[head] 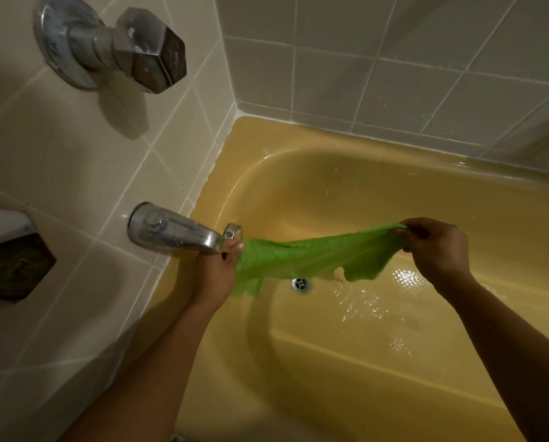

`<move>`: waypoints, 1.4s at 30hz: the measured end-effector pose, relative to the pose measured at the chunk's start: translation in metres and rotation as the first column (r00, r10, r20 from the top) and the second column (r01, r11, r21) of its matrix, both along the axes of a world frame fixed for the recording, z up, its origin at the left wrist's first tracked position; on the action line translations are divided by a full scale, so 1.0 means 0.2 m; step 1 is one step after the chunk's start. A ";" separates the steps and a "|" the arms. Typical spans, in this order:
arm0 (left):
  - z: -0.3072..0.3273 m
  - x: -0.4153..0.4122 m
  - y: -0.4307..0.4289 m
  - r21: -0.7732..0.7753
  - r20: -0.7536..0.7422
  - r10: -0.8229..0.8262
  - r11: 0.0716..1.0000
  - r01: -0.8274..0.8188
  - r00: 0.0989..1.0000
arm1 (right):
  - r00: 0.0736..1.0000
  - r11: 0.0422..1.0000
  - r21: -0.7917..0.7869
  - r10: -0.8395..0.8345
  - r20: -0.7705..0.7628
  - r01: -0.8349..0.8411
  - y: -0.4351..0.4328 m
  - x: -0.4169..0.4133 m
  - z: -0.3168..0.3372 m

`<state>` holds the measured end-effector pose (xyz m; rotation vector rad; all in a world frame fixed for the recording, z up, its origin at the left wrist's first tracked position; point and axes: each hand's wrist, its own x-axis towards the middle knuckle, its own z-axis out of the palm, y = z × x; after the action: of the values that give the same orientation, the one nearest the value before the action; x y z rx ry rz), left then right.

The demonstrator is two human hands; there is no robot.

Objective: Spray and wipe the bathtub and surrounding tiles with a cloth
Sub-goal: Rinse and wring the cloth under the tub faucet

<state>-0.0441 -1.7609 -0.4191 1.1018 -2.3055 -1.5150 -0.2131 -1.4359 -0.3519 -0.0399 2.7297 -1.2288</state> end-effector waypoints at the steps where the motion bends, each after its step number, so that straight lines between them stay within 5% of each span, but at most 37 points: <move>1: 0.01 0.00 0.01 -0.004 0.020 -0.022 1.000 0.022 1.000 | 1.000 1.000 -0.008 -0.001 -0.007 0.001 -0.01 0.00 0.00; 7: 0.05 0.00 0.03 0.089 0.119 -0.267 0.962 0.257 0.956 | 0.990 0.986 -0.095 -0.137 0.008 0.138 -0.02 0.00 -0.01; 16: 0.06 0.01 -0.01 0.213 0.015 -0.111 0.971 0.105 0.994 | 0.959 0.949 -0.139 -0.275 0.074 0.283 0.08 -0.05 0.06; 25: 0.08 -0.02 0.06 -0.120 0.027 -0.165 0.979 0.167 0.986 | 0.976 0.974 -0.077 -0.208 0.069 0.213 0.13 -0.08 0.08; 29: 0.08 0.00 0.01 -0.282 0.149 -0.206 0.929 0.241 0.967 | 0.974 0.971 -0.091 -0.214 0.070 0.220 0.12 -0.09 0.07; 34: 0.10 0.00 0.00 -0.178 0.138 -0.303 0.929 0.325 0.943 | 0.980 0.980 -0.056 -0.186 0.064 0.190 0.15 -0.08 0.04; 42: 0.11 0.02 0.06 -0.052 0.117 -0.146 0.987 0.153 0.982 | 0.992 0.999 -0.051 -0.001 0.123 0.007 0.06 -0.02 0.05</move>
<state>-0.0401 -1.7498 -0.3962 1.0453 -2.5450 -1.4560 -0.2169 -1.4245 -0.3422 0.0340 2.5949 -1.2580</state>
